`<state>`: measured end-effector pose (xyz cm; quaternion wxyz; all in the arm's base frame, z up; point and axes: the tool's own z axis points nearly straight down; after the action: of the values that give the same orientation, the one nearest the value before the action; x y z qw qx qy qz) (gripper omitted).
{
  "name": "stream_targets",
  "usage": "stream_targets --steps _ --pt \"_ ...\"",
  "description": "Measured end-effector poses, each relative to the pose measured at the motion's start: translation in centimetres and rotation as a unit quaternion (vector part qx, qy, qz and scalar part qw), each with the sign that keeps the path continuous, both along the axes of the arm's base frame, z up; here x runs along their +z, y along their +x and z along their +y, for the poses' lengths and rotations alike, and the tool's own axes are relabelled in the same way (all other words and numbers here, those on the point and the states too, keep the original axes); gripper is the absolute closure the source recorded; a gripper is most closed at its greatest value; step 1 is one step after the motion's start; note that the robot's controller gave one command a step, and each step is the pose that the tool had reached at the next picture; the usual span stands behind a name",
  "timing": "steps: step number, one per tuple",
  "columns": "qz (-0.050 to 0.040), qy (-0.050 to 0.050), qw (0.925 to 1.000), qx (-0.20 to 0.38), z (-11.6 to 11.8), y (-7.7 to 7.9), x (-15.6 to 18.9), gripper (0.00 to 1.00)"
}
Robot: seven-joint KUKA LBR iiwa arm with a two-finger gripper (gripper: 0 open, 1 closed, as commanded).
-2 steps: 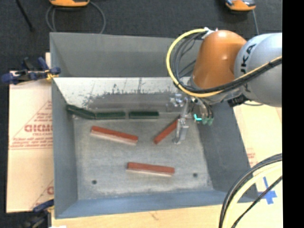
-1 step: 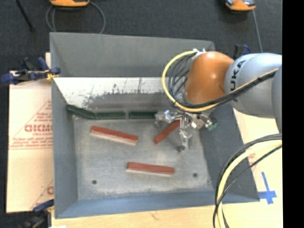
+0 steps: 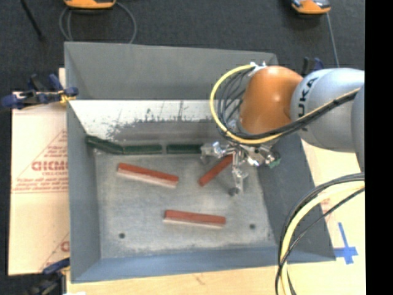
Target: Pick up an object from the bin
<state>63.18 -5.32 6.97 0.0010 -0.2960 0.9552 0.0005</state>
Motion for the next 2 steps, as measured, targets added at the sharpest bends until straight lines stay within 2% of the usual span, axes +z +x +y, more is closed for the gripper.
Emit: stream_targets --steps 2 --pt "-0.0030 0.001 1.0000 -0.005 -0.07 0.27 0.21 0.00"
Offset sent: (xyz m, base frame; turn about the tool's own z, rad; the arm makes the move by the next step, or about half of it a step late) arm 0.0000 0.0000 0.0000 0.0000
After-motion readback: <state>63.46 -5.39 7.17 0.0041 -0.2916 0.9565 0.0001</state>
